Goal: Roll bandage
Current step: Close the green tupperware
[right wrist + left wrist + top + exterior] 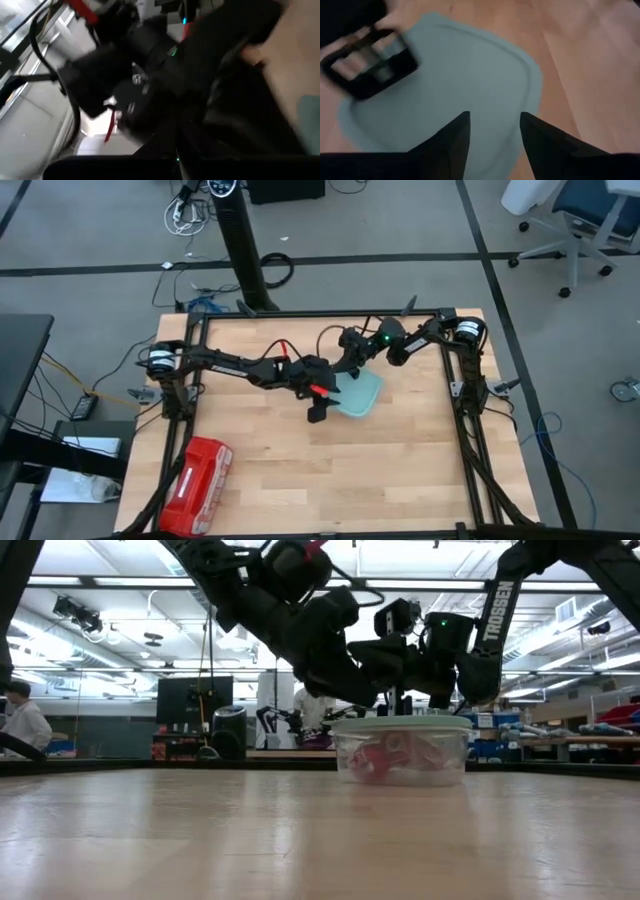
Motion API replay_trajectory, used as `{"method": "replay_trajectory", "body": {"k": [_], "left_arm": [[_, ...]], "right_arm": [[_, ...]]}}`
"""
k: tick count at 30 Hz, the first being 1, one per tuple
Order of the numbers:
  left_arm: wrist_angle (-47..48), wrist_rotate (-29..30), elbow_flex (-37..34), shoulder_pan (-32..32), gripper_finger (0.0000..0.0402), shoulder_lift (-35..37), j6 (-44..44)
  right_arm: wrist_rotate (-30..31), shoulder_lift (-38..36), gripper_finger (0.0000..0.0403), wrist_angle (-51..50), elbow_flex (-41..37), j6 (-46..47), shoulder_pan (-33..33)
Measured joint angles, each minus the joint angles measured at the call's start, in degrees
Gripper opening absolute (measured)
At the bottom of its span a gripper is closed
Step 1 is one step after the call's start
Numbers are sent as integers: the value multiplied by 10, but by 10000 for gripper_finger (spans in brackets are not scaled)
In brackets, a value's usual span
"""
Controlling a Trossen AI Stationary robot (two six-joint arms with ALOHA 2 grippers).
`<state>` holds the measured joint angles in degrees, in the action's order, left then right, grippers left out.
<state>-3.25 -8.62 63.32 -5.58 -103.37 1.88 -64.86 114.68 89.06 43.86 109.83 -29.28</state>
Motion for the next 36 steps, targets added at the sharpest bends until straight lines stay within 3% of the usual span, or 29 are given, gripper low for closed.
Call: {"method": "replay_trajectory", "body": {"k": [5,12,30,36], "left_arm": [[-7,19,0,32,177,0,72],[7,139,1,71,177,1,199],[14,160,1,71,177,-3,237],[41,169,3,79,177,-2,294]], "right_arm": [[-8,2,8,3,0,-3,-14],[-12,1,8,-1,0,13,-20],[-10,1,8,1,-1,31,-19],[-10,1,8,1,-1,31,-19]]}}
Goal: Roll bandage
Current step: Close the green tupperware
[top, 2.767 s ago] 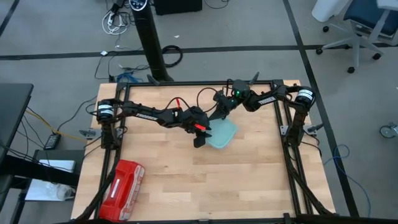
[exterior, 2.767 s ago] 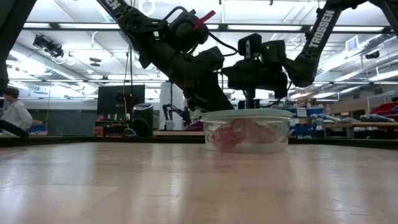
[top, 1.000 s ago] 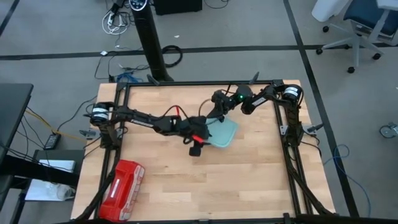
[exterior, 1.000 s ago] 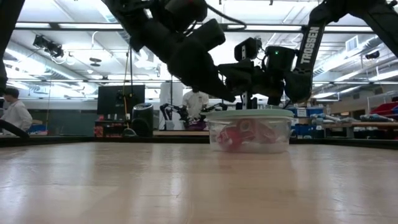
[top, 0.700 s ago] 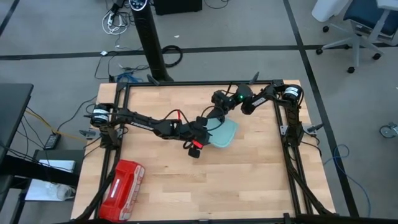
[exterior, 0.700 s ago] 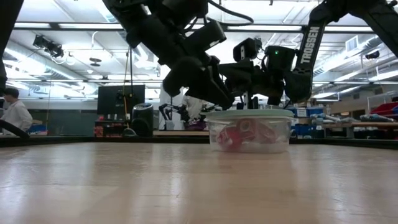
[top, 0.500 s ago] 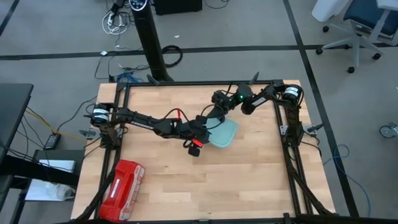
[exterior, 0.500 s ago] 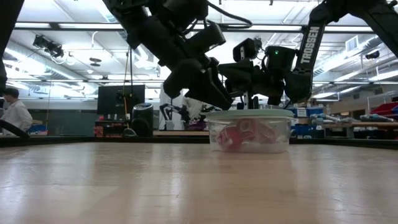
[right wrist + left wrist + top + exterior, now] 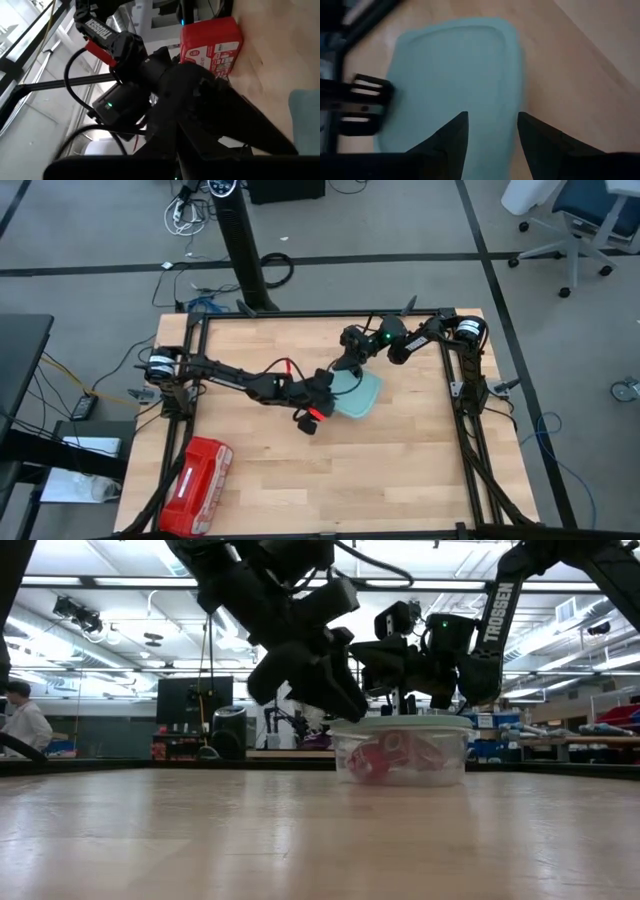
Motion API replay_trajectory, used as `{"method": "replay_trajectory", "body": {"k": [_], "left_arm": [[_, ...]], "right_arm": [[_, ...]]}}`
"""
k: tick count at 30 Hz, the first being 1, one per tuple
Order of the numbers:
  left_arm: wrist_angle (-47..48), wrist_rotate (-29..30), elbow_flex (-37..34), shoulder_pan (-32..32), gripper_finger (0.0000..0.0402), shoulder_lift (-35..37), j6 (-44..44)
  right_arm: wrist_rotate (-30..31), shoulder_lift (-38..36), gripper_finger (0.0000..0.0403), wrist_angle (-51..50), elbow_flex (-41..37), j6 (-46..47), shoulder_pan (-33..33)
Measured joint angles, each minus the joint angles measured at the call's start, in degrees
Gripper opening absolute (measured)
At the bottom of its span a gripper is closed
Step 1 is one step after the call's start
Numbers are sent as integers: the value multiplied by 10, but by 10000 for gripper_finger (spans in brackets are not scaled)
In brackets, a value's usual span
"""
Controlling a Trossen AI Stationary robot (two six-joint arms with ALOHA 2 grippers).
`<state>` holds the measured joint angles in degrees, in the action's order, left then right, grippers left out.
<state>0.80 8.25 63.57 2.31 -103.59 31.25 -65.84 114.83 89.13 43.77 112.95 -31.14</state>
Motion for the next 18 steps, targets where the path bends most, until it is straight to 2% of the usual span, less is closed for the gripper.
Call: {"method": "replay_trajectory", "body": {"k": [12,15,18], "left_arm": [[17,1,0,1,177,-1,3],[19,7,0,1,177,-1,3],[18,17,0,3,177,-1,3]], "right_arm": [[18,-1,8,1,4,29,15],[14,-19,8,2,26,21,15],[35,-38,8,4,41,15,26]]}}
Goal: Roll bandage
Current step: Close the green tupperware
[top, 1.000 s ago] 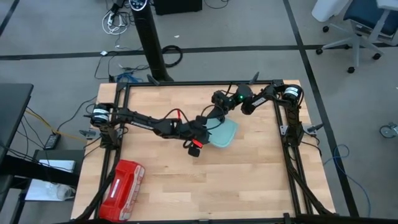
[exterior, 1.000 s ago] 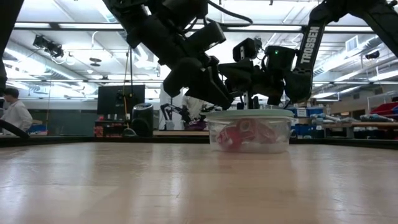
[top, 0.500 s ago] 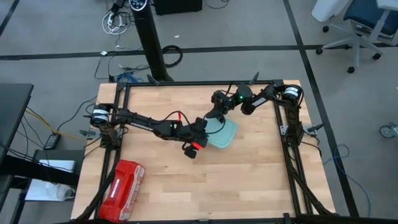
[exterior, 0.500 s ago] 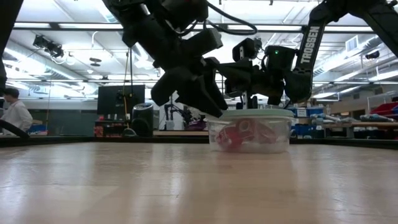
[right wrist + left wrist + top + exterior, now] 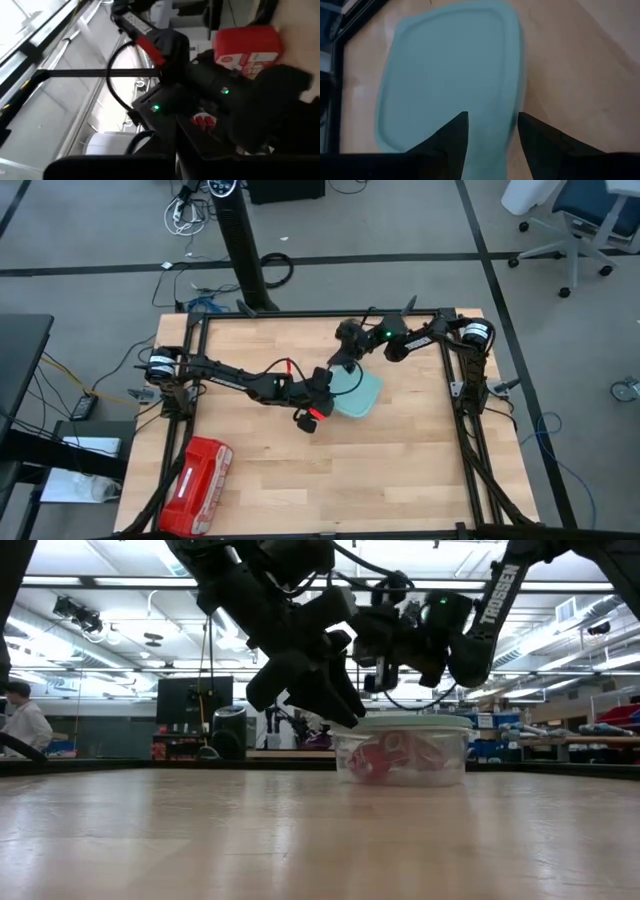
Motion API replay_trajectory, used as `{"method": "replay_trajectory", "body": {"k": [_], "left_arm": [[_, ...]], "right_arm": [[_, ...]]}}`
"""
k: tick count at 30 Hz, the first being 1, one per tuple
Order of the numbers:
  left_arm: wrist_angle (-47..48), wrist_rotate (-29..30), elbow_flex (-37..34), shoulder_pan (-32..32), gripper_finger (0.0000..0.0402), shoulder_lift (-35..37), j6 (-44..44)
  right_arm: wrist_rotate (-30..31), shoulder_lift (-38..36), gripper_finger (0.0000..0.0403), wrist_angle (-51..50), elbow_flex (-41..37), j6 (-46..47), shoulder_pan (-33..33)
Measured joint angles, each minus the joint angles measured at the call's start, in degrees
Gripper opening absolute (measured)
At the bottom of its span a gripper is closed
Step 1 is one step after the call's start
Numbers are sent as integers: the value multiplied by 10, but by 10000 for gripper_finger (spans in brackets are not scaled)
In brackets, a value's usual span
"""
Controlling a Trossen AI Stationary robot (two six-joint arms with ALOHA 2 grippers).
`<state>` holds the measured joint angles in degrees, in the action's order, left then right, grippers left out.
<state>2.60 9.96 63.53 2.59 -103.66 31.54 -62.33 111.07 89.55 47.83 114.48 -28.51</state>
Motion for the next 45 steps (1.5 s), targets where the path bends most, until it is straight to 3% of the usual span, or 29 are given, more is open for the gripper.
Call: {"method": "replay_trajectory", "body": {"k": [2,4,5,6,9,17,37,43,45], "left_arm": [[0,16,0,4,177,0,3],[17,10,-5,8,177,-2,8],[14,16,-5,11,177,-3,9],[14,14,-4,11,177,-3,16],[11,31,-5,12,177,-2,21],[-28,63,-6,17,177,1,34],[-28,97,-6,35,177,1,40],[-28,99,-6,34,177,1,41],[-29,100,-6,33,177,0,39]], "right_arm": [[4,9,8,-59,0,-38,11],[-25,41,8,-168,-1,-95,15],[-40,56,8,-171,2,-117,15],[-41,65,8,-140,3,-123,14],[-7,90,8,-5,-2,-24,9],[-11,35,8,-15,0,0,6],[-25,-1,8,0,-3,-6,-18],[-58,48,8,-171,-18,-122,-5],[-64,57,8,-137,-20,-125,-4]]}}
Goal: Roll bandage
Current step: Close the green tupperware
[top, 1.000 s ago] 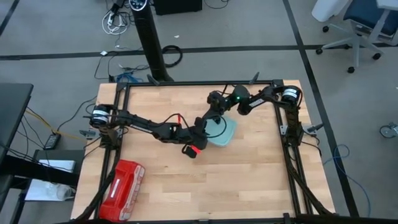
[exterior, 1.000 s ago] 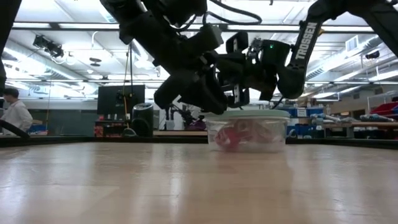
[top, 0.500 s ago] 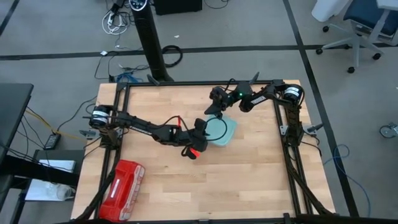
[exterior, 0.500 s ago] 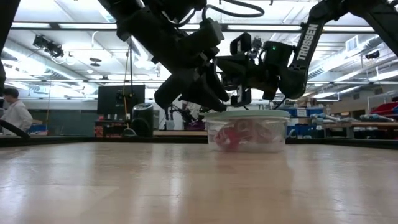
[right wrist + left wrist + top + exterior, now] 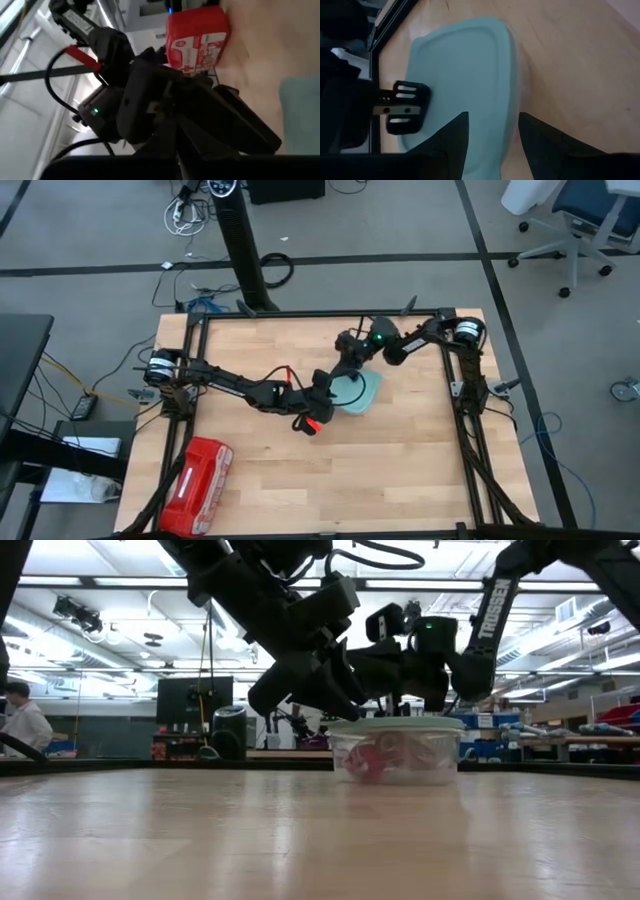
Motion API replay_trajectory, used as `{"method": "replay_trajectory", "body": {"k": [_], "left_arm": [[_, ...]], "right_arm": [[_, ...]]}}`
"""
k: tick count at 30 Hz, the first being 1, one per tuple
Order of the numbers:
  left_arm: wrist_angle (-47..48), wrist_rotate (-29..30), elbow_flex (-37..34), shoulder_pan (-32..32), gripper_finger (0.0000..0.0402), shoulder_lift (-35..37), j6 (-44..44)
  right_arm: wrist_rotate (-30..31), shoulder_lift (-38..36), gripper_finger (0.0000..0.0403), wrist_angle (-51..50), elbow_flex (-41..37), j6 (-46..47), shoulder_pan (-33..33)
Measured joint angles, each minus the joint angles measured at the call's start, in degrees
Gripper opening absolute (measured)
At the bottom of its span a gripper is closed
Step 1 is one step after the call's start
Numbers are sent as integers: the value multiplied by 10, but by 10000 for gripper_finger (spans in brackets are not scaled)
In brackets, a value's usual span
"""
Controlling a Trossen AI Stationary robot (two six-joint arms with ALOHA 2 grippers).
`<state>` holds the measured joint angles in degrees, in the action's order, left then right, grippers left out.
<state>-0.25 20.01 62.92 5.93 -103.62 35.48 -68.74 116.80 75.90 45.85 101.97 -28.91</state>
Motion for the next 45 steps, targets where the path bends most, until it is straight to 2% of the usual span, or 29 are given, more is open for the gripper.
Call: {"method": "replay_trajectory", "body": {"k": [3,7,11,15,18,25,32,34,39,41,44,45], "left_arm": [[0,7,0,0,177,0,-1],[1,9,0,0,177,0,-6],[0,9,0,0,177,0,-7],[1,9,0,0,177,0,-9],[0,9,0,0,177,0,-9],[-2,10,0,0,177,0,-12],[-3,10,0,0,177,0,-12],[-3,10,0,0,177,0,-12],[-2,10,0,0,177,0,-12],[-4,10,0,0,177,0,-12],[6,0,-2,0,177,-1,-16],[5,9,-3,1,177,-2,-13]], "right_arm": [[23,-2,8,113,-3,76,4],[31,-70,8,137,4,90,4],[38,-96,8,103,-1,46,3],[30,-62,8,-25,-24,-15,3],[24,-44,8,7,-30,-29,4],[32,-35,8,98,-30,24,3],[37,-35,8,106,-29,63,1],[35,-35,8,134,-18,98,-2],[51,-55,8,136,37,100,1],[52,-54,8,90,50,72,6],[18,-20,8,-157,50,-82,-2],[-3,-5,8,-183,55,-127,-7]]}}
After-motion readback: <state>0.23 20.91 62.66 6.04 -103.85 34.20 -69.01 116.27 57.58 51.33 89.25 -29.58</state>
